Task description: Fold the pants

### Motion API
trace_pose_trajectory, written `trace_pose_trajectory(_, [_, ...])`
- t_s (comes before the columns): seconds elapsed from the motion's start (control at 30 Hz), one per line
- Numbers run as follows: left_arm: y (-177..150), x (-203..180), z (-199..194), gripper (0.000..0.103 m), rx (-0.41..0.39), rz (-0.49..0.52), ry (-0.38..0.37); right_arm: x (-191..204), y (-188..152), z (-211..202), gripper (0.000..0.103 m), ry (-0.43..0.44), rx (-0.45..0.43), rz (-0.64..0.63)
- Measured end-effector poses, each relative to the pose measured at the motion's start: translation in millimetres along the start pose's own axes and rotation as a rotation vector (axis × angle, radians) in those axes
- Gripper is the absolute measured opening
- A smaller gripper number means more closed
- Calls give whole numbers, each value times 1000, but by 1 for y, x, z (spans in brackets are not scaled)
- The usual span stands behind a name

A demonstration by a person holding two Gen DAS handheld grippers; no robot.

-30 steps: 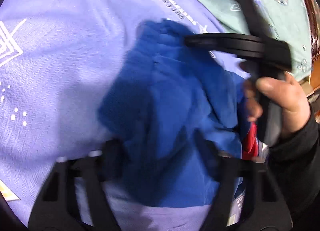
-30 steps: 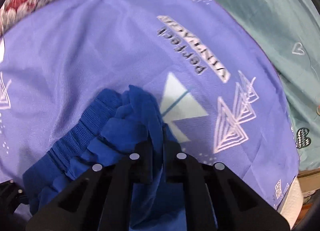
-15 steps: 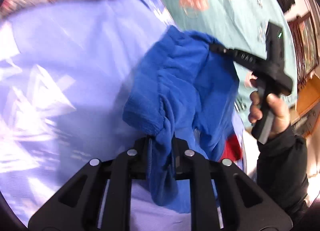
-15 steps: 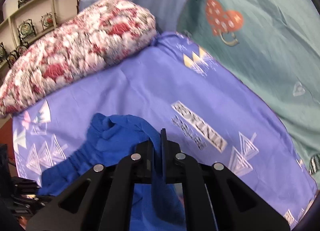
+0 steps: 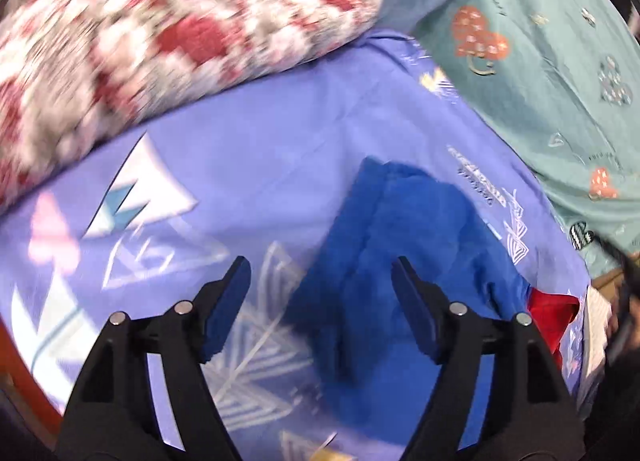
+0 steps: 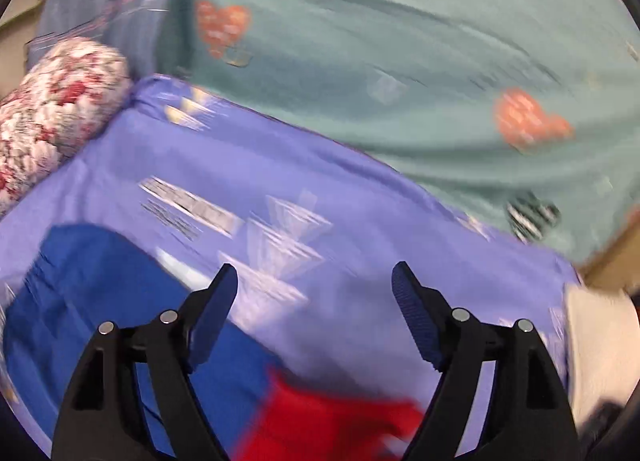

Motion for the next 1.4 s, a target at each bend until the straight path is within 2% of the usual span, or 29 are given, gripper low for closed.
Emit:
trace_pose_trajectory(0.1, [14,-34,25,76,37,31,-53,-65,-73,-21,83,-17,54,71])
trace_pose_trajectory(0.17, [16,-49,38,76,55,46,-70,-89,-115,-22,84,1,95,103])
trace_pose_trajectory(0.27, [9,-75,63,76,96,58,-74,-103,-141,-10,84,5,127,132])
trace_pose_trajectory(0.37, [-4,-82,79,76,143,37,-73,-112,-149,17,84,15,109,161])
trace_pose_trajectory(0.47, [-13,-76,75,76,145,29,-40,-108,-149,44,84,133,113,210])
trace_pose_trajectory(0.57, [-8,-62,66,76,124,15,0,-95,-146,72,83,218,127,215])
trace_pose_trajectory(0.6, [-3,-58,62,77,112,9,13,-91,-145,81,79,237,137,221])
trace_pose_trajectory(0.63, [5,-54,58,79,91,6,30,-88,-144,89,42,265,155,231])
trace_pose_trajectory(0.67, [11,-52,56,83,74,10,37,-87,-145,94,30,285,176,244])
trace_pose_trajectory(0.73, [30,-52,57,85,44,51,76,-92,-141,89,26,320,159,287])
trace_pose_trajectory(0.83, [55,-60,79,87,55,140,113,-110,-134,53,26,293,84,319])
trace_pose_trajectory(0.93, [72,-67,117,88,127,202,137,-139,-133,12,25,232,48,372])
trace_pose_trajectory(1.03, [81,-72,155,88,186,231,166,-153,-137,-9,25,182,52,391])
trace_pose_trajectory(1.13, [80,-77,184,87,264,234,147,-153,-143,-4,26,138,99,394])
trace_pose_trajectory(1.2, [77,-84,190,84,270,259,143,-152,-146,9,26,135,129,397])
trace_pose_trajectory(1.23, [75,-90,191,69,267,292,129,-151,-147,15,26,136,140,398])
trace_pose_trajectory(1.27, [72,-96,191,41,266,323,117,-148,-146,20,26,132,147,395])
trace_pose_trajectory(1.33, [65,-109,187,40,243,406,148,-144,-147,31,26,107,161,398])
trace_pose_trajectory(1.4, [61,-115,182,38,229,437,155,-147,-150,30,26,110,157,415])
Point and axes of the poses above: each gripper's, at about its wrist camera, not at the fingertips, and z roughly the way its jaws point, x to its left, y to its top, the point moved 1 cm from there along z, roughly the way its jaws point, and after that the axes turned 1 degree about -y, right-handed, at the moved point
